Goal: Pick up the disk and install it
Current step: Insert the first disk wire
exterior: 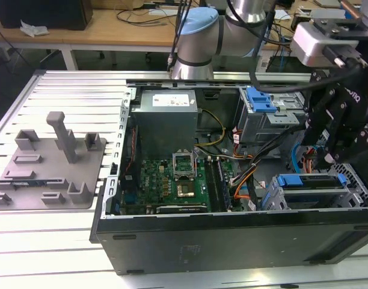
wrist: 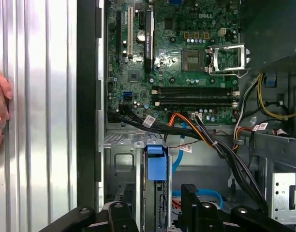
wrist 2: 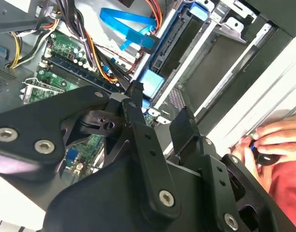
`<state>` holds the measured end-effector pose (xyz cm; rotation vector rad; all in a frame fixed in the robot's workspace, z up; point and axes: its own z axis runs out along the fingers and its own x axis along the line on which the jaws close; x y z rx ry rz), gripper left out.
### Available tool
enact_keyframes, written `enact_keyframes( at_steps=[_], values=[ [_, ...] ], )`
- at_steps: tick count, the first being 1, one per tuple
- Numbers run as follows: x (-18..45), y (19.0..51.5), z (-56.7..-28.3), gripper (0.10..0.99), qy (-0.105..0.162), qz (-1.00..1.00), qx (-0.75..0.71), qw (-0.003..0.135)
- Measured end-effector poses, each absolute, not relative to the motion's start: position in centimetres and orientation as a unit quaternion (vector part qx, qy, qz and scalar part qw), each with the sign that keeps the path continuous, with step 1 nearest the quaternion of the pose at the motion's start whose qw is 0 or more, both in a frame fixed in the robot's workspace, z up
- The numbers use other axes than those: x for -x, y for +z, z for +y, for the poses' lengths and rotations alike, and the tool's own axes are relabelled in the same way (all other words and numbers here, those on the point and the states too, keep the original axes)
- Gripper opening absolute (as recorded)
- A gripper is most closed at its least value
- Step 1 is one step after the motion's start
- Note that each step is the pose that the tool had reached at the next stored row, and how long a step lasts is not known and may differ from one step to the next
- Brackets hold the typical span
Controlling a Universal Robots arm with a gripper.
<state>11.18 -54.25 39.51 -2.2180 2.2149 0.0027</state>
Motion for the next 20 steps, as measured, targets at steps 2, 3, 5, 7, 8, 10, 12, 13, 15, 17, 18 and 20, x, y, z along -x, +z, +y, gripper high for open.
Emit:
enact_keyframes(
  at_steps=[2,3,5,7,8,10,12,13,15,17,18,20],
  values=[
    [-11.2,39.5,-52.5,0.502,-0.022,0.706,0.707,-0.02],
    [-11.2,39.6,-51.1,0.502,-0.044,0.705,0.706,-0.042],
    [-11.2,39.6,-49.7,0.502,-0.058,0.704,0.705,-0.055],
    [-11.3,39.6,-48.1,0.502,-0.065,0.704,0.705,-0.062],
    [-11.4,39.6,-47.7,0.502,-0.067,0.703,0.705,-0.064],
    [-11.8,39.6,-47.4,0.502,-0.069,0.706,0.702,-0.067],
    [-12.2,39.6,-47.2,0.502,-0.07,0.709,0.699,-0.068],
    [-12.8,39.6,-47.1,0.502,-0.07,0.709,0.699,-0.068],
    [-14.0,39.6,-47.0,0.502,-0.07,0.709,0.699,-0.068],
    [-15.5,39.6,-46.9,0.502,-0.07,0.709,0.699,-0.068],
    [-16.1,39.6,-46.8,0.502,-0.07,0.708,0.699,-0.069],
    [-17.1,39.6,-46.8,0.502,-0.07,0.708,0.699,-0.069]
  ],
)
